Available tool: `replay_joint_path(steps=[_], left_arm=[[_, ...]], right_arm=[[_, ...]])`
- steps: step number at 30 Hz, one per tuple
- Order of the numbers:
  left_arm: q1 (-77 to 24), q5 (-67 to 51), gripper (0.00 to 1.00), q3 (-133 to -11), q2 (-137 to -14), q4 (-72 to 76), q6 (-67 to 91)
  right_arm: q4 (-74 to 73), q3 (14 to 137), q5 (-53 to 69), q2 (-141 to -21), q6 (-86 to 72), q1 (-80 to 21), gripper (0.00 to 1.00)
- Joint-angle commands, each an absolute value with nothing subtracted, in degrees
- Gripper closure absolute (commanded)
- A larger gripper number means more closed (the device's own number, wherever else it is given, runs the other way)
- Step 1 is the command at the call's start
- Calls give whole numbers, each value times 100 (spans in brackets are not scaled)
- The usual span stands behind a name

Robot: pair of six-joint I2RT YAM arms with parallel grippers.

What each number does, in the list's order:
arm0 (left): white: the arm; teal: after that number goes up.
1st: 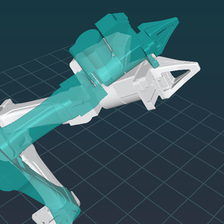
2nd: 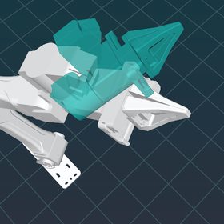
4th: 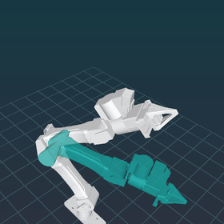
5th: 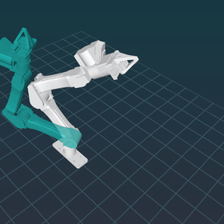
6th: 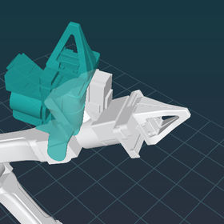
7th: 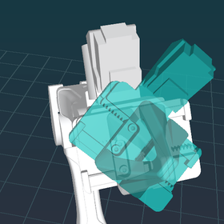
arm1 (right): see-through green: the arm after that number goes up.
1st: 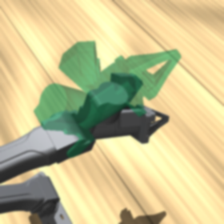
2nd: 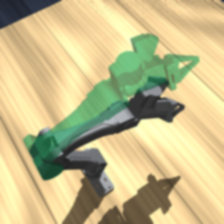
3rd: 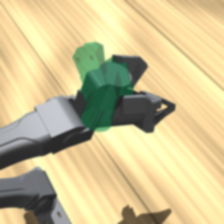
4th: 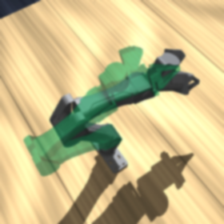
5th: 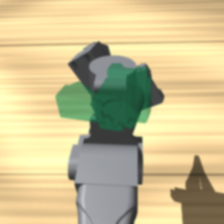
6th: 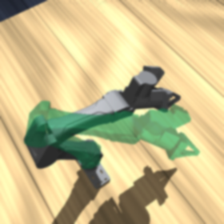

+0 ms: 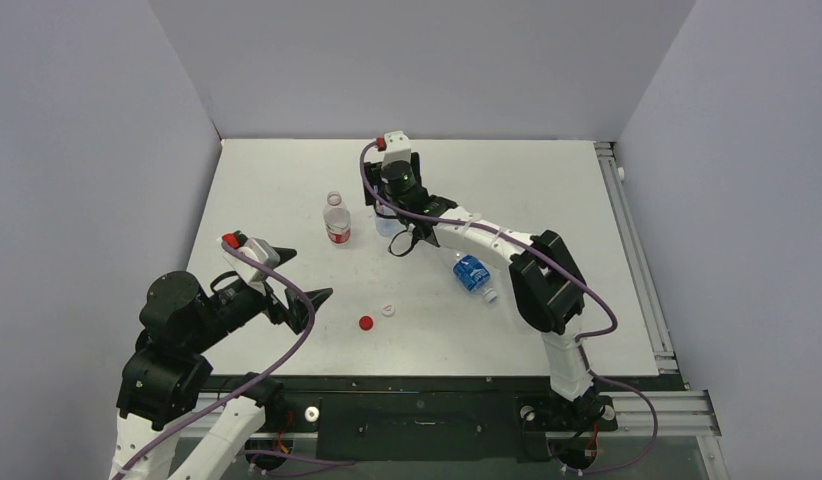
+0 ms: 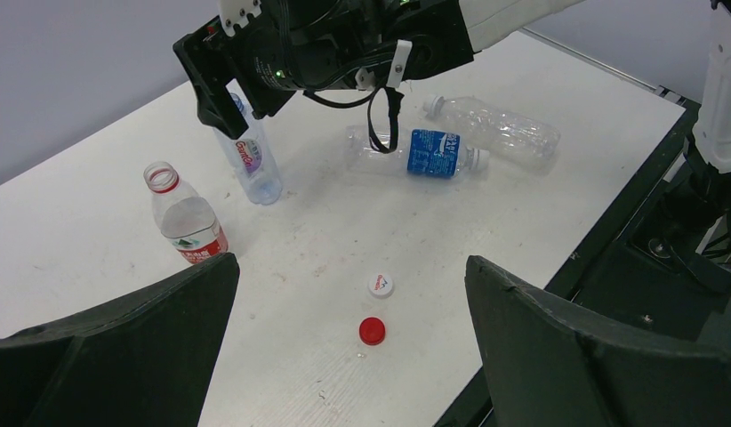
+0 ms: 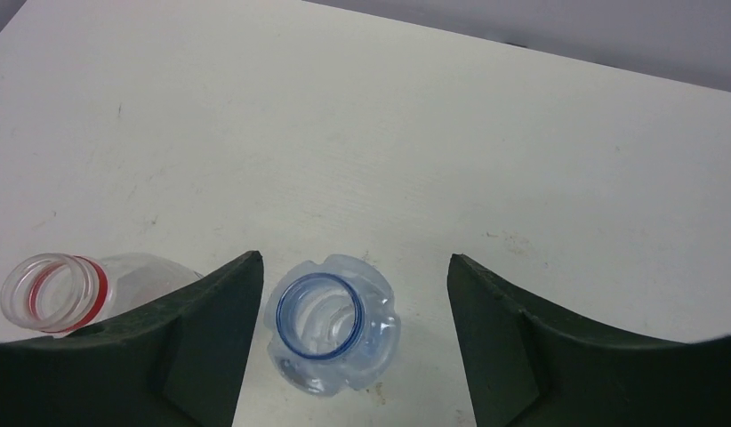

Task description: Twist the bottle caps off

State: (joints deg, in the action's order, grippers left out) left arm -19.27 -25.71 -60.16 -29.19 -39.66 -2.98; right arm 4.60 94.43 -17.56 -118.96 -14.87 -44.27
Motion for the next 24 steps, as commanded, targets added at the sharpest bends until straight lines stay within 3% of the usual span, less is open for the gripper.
replay_joint_path(steps=[1,7,16,24], left_arm=[[-1898,-2636,3,-6273,-2895,-3709,-255],[-1898,-2627,4,-6382,-2996,-3730,-280],[-1898,-2821,3,-6569,-3214,-3737,-163],[-1898,-3256,3,-6766,-3357,-3872,-141]], right_arm=[[403,9579,-1829,-11172,-1404,-4393,27],[326,8984,-1687,-10262,-1660,-4183,20],[122,6342,-1913,-8446,-2628,-3670,18],[-222,4748,-2067,-8136,-3313,-3653,17]])
